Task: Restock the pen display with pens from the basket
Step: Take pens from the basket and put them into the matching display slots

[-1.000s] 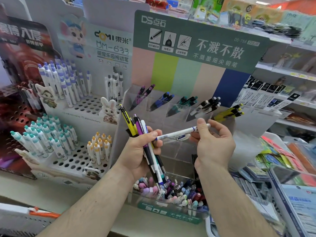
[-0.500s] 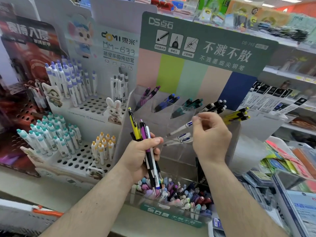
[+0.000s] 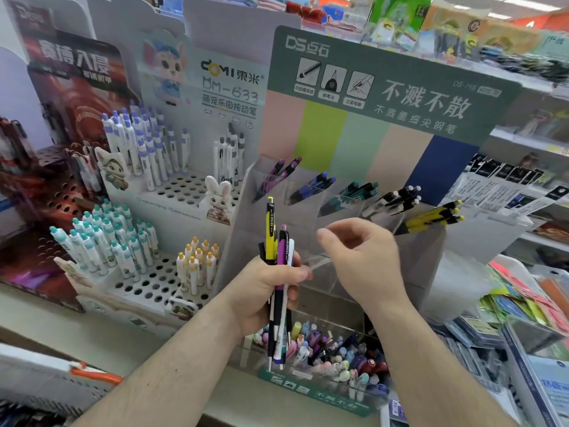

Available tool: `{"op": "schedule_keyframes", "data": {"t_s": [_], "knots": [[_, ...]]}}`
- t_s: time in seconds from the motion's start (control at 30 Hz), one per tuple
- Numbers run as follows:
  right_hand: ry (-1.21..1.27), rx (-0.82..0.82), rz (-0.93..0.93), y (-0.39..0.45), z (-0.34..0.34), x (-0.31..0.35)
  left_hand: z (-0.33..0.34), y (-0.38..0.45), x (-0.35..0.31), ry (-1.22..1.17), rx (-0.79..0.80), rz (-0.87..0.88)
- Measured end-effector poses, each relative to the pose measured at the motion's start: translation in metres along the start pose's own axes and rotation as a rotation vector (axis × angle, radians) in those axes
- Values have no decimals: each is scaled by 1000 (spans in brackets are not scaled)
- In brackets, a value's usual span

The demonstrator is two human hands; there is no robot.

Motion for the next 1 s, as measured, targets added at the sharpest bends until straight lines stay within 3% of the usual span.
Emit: {"op": "schedule_keyframes", "data": {"t_s": [0.1,0.2,0.3,0.4,0.5,0.63,0.8,0.9,1.0], "knots": [[187,340,137,-12,28,2,9,-3,2,27,133,-20],[229,385,135,-17,34,-2,13,-6,6,-46,203,-43],[304,386,172,-18,30,-5,11,-8,9,-53,166,-72],[330,242,197,-13,14,-9,4,-8,10,-77,73,-98],[528,20,302,-9,-6,-21,-10,-7,10,-110,-86,-119],[638,-191,342,-12,-23,-35,-16,-7,14,-102,-126,-147],[721,-240,403,-17,-25,-48,-13,0,12,-341,-182,-44],[798,-215,468,-17,-23,-53,-2,4,12,-538,-65,-74],[858,-203,492,-15,-26,-54,3,6,12,-584,26,-90]]}}
Point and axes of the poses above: each hand's wrist, its own y-axis towards the middle knuckle, its own z-axis out of the palm, x = y × z, the point moved 7 cm from there along y, towards the middle knuckle, and after that the axes turned 6 degrees about z, right-handed, at the moved point
